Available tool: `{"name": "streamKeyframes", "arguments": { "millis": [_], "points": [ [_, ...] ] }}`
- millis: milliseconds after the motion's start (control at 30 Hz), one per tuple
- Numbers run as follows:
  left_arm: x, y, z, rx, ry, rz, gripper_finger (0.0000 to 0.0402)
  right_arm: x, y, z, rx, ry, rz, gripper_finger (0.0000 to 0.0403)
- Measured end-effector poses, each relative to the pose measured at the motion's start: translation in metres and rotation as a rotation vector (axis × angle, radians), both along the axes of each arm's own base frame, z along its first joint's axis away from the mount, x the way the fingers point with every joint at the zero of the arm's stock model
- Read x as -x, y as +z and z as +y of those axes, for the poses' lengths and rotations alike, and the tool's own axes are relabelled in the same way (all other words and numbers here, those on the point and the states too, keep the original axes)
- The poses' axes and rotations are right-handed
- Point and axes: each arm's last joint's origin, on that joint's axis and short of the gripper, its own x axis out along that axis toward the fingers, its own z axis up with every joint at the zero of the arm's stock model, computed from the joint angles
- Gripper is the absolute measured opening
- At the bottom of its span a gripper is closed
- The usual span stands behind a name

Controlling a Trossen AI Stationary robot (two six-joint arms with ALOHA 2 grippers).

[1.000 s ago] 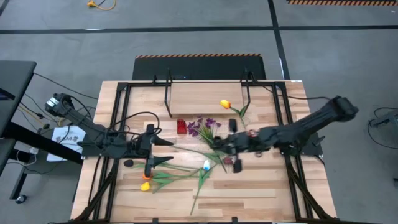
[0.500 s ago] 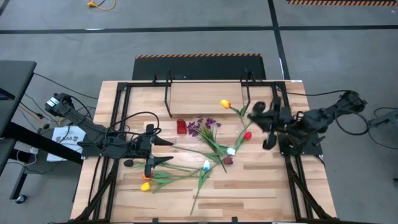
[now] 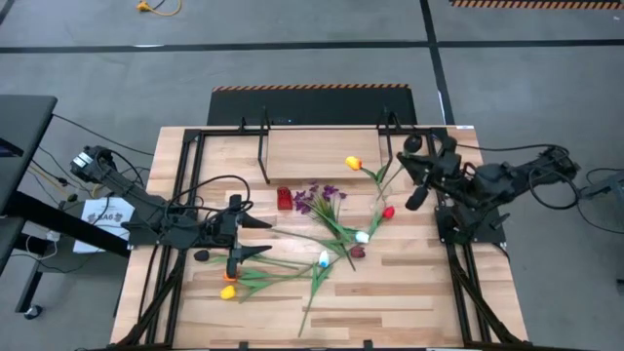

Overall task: Pick and place flowers into a vace then onto a shelf
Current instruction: Put the right black flower into the transparent vase

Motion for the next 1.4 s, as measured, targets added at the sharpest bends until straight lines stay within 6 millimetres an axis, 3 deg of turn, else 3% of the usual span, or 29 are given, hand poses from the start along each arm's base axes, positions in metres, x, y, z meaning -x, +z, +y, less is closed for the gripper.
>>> {"name": "streamKeyframes", "arguments": {
  "millis": [633,1000,1400],
  "points": [
    [0.0,0.0,0.0,-0.001,0.0,0.003,0.0231,-0.003,-0.007,-0.02,0.053,-0.162,0.099,0.0],
    [0.0,0.0,0.0,-0.001,0.0,0.003,0.0231,-0.003,-0.014,-0.017,-0.008,-0.118,0.113,0.0003],
    [0.0,-0.001,0.0,-0.004,0.0,0.009,0.0231,-0.002,-0.015,-0.013,-0.004,-0.092,0.121,0.0038]
  ]
}}
